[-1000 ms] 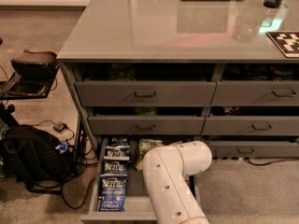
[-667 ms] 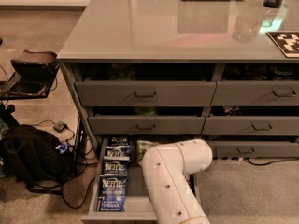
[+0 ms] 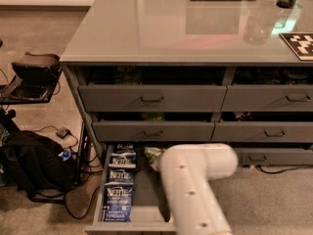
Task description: Pick green jalapeno chip bag from bottom drawer and place on counter
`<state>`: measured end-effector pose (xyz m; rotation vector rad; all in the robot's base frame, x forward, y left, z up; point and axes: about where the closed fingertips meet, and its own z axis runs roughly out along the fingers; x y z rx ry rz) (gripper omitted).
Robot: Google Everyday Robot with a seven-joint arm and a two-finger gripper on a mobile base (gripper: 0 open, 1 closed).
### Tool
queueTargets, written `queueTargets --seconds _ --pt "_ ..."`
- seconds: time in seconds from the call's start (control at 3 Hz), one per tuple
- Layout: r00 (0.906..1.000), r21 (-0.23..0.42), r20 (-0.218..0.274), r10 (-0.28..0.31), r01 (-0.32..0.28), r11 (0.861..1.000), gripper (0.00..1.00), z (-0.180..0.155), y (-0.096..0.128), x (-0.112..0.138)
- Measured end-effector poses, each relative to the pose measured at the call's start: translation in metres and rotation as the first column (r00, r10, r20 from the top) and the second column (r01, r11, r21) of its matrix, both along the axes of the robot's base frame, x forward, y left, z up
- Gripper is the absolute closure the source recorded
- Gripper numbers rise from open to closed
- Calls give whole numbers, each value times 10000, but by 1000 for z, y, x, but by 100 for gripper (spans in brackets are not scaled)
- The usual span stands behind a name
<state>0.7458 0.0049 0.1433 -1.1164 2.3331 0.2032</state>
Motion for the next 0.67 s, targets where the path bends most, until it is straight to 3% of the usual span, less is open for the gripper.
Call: queueTargets --seconds 0.33,0.67 --pt "9773 6 1776 1155 -1175 9931 100 62 -29 7" --pt "9463 -270 2411 2151 -2151 9762 100 53 -78 -7"
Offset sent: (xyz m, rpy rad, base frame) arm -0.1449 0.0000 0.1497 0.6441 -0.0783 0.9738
